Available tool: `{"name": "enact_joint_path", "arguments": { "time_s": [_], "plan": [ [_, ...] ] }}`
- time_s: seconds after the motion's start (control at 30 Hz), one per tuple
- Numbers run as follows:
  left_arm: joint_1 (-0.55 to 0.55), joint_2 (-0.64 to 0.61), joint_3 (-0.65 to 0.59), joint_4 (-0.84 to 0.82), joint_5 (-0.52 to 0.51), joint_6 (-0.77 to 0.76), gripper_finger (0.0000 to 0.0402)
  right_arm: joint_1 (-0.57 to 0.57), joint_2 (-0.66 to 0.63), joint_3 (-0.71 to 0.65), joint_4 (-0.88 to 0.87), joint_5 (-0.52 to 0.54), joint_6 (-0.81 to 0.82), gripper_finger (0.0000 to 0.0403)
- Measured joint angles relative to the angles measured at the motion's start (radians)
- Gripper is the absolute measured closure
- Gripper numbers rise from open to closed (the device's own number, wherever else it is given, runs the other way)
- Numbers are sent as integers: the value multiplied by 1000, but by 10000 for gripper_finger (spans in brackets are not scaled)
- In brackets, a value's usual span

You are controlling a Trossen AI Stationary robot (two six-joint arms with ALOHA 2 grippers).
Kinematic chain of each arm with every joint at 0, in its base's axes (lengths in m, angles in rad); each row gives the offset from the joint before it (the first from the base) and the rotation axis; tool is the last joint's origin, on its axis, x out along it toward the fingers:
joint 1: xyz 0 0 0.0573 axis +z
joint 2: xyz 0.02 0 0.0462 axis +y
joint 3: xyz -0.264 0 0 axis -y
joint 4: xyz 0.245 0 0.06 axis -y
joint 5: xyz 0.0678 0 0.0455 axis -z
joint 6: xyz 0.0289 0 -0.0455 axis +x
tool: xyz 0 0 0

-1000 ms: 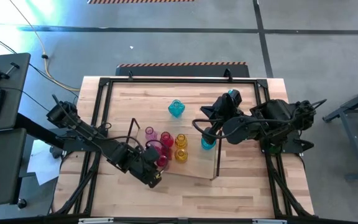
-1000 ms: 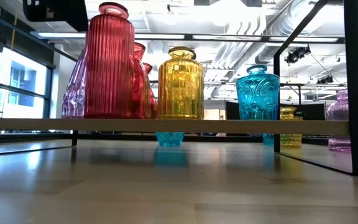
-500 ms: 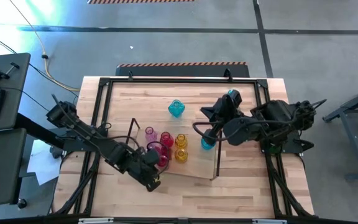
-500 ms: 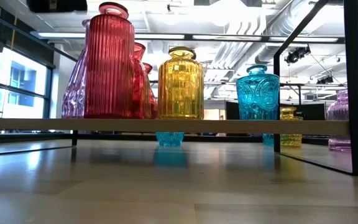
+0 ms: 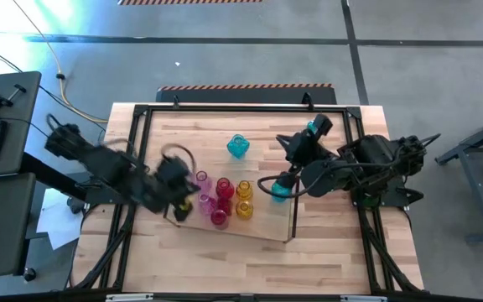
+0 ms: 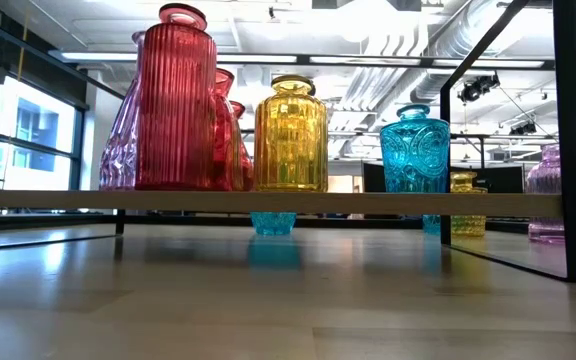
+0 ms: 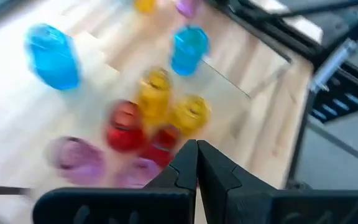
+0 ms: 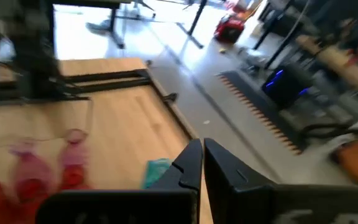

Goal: Sort vases onto shelf
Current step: Put the yellow vase on the shelf aligned with the other yellow vases

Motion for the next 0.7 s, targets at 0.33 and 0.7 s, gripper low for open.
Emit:
{"name": "enact_joint_path", "arguments": {
  "time_s": [0.33,0.7],
  "plan": [
    [139,-253,3,-246,-106,1,401,-199,11,0,-2,-100,-23,403],
    [335,-455,2,-456,-113,201,401,-712,41,-100,77,-738,-136,403]
  ]
}}
